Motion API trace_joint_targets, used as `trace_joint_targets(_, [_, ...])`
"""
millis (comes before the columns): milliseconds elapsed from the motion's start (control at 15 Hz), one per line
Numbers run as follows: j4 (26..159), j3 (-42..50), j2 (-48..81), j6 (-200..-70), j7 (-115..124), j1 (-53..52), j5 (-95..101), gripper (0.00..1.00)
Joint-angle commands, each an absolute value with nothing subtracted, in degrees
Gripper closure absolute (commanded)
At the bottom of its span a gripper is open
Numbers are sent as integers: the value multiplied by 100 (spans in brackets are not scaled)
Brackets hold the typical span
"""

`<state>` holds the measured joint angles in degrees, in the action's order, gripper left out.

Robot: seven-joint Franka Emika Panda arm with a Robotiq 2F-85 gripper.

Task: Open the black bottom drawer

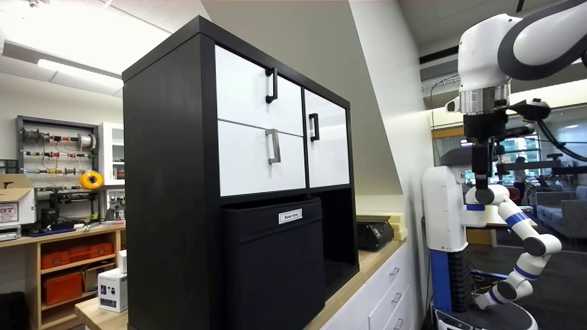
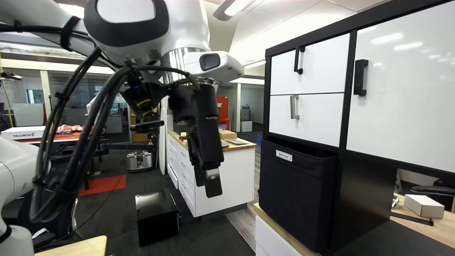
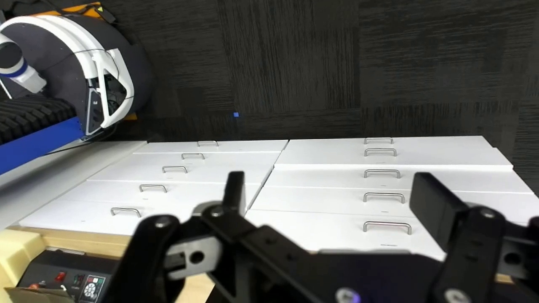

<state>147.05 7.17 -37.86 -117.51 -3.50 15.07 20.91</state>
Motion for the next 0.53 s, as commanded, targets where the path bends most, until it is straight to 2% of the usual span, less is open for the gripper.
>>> trace_joint_targets(0, [14374,727,-3480,-11858,-418,1257,2035,0])
trace_joint_targets(467, [13911,705,-2869,-12220,-558,841,1770,0])
